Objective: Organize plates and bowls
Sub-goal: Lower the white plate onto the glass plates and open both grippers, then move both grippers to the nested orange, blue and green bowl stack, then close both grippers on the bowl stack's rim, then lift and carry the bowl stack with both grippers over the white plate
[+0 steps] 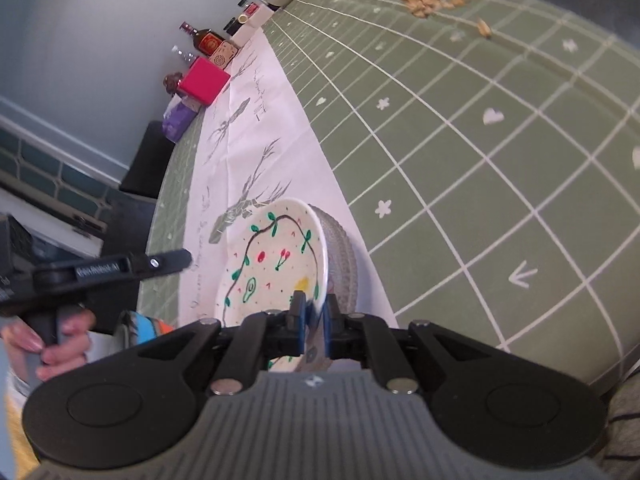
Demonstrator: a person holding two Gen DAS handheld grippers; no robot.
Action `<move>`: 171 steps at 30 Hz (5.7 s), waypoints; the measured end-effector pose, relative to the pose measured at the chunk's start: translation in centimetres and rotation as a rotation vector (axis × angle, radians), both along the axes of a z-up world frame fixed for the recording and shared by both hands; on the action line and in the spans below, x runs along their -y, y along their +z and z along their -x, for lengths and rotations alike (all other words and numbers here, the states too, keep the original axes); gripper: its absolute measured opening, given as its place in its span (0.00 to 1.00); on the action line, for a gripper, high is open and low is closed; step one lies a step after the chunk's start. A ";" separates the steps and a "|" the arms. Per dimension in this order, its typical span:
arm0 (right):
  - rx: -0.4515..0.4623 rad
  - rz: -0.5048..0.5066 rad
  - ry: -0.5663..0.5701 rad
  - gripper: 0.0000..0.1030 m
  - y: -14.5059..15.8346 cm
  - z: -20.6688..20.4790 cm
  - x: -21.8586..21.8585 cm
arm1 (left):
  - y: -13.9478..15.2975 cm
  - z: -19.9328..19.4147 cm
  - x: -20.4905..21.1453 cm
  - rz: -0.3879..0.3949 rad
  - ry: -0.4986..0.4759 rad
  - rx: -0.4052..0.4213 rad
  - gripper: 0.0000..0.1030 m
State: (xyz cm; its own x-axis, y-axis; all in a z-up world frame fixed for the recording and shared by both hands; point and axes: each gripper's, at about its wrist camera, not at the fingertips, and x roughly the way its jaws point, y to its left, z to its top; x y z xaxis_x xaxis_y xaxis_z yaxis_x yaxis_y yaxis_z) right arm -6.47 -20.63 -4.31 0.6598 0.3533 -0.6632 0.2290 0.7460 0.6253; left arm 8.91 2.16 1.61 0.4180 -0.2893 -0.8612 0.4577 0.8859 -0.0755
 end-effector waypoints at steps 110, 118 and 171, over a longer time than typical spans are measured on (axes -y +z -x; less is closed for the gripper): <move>-0.106 -0.121 0.237 0.51 0.8 -5.0 -13.7 | -1.2 8.1 -10.2 -0.034 0.279 -0.033 0.44; -0.144 -0.137 0.237 0.50 1.1 -5.2 -13.2 | -0.5 8.2 -9.6 -0.047 0.284 -0.026 0.44; 0.021 0.118 0.146 0.69 8.5 -3.3 -0.2 | 3.9 11.3 3.0 -0.030 0.228 0.295 0.78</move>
State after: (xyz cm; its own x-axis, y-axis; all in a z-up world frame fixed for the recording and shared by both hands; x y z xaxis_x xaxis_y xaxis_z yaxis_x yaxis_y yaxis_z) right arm -3.15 -20.40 4.17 0.6214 0.3672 -0.6922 0.1007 0.8387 0.5352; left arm -2.43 -0.85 5.48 0.7004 -0.1362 -0.7007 0.2464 0.9674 0.0583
